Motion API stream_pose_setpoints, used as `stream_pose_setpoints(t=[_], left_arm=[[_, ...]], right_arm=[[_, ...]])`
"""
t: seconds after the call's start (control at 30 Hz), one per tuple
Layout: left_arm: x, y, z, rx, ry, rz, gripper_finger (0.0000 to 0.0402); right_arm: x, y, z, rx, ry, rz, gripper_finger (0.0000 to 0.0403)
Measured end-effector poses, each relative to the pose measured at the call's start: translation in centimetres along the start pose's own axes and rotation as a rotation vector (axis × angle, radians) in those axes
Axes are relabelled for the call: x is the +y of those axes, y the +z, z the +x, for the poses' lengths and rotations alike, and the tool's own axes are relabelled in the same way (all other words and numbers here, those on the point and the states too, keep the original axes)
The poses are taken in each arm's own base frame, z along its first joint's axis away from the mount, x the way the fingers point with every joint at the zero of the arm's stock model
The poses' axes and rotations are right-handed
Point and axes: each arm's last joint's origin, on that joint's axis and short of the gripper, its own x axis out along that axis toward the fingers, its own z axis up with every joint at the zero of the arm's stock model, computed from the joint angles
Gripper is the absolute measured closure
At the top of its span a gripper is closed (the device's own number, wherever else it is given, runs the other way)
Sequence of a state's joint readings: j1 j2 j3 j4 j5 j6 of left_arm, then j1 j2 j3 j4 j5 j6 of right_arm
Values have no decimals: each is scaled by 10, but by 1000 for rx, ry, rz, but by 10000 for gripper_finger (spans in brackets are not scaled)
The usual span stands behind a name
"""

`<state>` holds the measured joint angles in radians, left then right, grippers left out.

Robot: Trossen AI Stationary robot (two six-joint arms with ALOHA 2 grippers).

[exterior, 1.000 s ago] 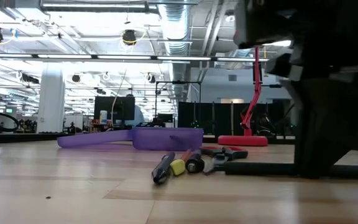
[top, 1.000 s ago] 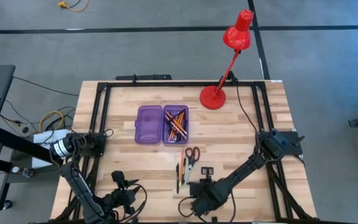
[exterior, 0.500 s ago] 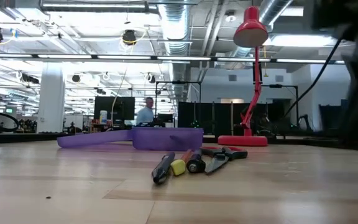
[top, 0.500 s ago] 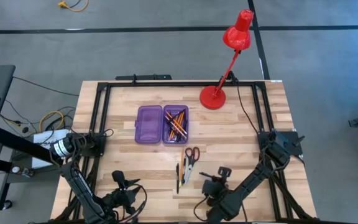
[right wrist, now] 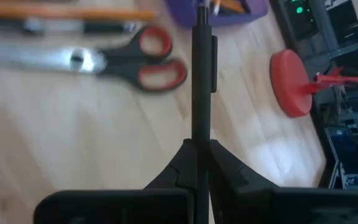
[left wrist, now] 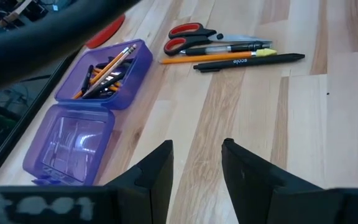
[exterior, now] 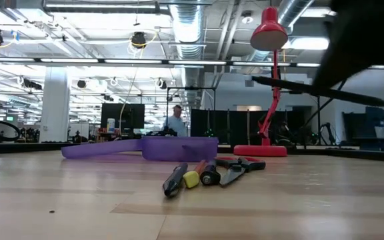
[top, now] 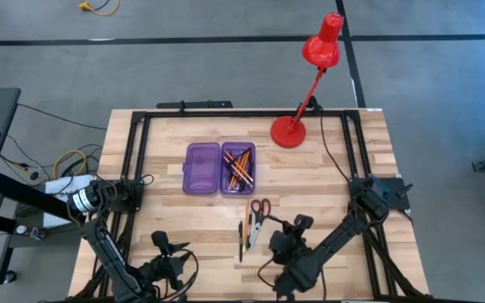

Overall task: Pick & place school supplies into a supply box
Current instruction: Put the black pen into the violet supply box

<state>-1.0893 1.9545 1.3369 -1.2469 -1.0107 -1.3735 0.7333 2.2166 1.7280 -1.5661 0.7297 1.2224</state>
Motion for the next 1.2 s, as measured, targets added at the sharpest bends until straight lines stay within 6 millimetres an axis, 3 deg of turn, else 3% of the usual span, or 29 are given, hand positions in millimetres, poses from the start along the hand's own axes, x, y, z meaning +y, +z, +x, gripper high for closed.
stream_pose_setpoints(t=[0.17,0.37,0.57,0.7,0.83,0.97,1.2], left_arm=[[0,0,0,0,0,0,276],[0,0,0,0,0,0,276],[0,-1,-3,-3,-7,5,276],[-1,-3,-6,-7,-15,10,276],[-2,-6,-10,-15,-28,17,276],[-3,-8,-14,-21,-39,20,276],[-2,-9,-16,-33,-38,29,276]], right_arm=[[-12,32,9,-20,-2,33,403],[-38,89,24,-56,31,175,403],[-71,152,51,-63,175,305,403],[-93,184,83,-50,298,379,403],[-117,197,119,31,324,451,403],[-132,196,155,130,338,487,403],[-141,196,186,186,412,551,397]])
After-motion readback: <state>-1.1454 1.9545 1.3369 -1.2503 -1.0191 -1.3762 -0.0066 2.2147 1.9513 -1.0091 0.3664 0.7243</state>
